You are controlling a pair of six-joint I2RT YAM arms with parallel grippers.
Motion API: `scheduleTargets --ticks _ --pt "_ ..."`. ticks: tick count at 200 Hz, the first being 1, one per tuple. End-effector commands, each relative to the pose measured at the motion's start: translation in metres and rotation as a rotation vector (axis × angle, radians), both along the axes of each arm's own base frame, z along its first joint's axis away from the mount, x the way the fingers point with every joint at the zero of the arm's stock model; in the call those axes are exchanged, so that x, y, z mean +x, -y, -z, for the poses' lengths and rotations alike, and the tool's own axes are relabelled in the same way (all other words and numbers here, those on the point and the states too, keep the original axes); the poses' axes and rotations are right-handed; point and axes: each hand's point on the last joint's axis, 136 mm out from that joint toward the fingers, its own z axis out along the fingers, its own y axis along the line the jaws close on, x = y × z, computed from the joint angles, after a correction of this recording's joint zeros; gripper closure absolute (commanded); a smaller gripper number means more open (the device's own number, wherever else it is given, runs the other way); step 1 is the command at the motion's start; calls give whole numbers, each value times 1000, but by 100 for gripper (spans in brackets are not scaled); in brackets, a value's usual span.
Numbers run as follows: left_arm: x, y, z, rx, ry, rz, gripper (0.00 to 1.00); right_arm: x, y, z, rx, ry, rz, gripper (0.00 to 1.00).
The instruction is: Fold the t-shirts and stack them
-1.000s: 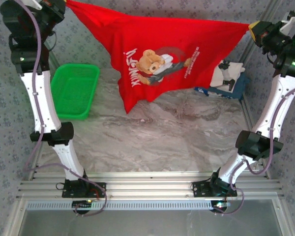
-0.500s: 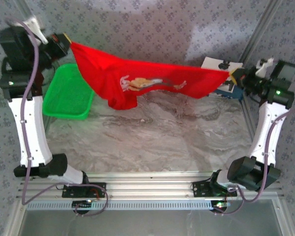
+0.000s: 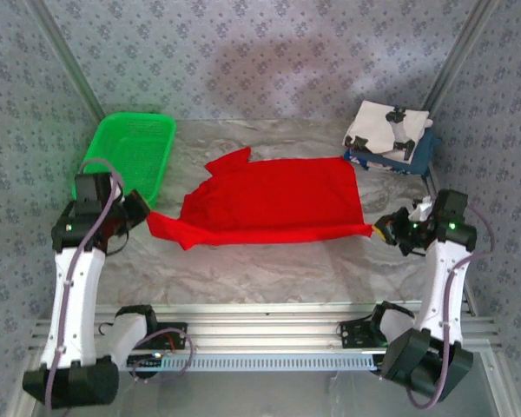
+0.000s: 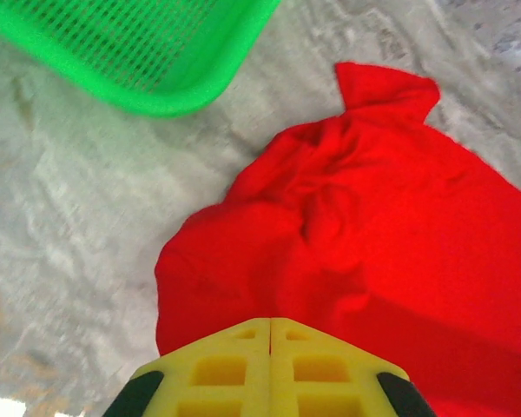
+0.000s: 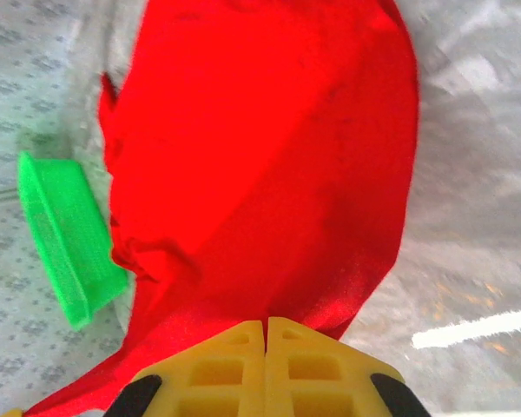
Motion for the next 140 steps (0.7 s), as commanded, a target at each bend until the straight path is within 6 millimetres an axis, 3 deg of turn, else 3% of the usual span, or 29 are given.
scheduleTargets --ticks 1,57,85,109,140 --pt "-22 -15 20 24 -74 -99 99 -41 -4 25 -35 -147 0 100" --pt "-66 -28 63 54 -259 -208 100 -96 -9 47 -60 -319 46 100" --pt "-82 -30 76 61 -316 -229 100 -97 -8 51 -56 -313 95 100" --pt "-76 -29 76 69 -313 -226 100 -93 -4 57 -74 -324 84 100" --pt "-50 -14 82 55 -299 -165 100 -73 7 63 -110 -317 80 100"
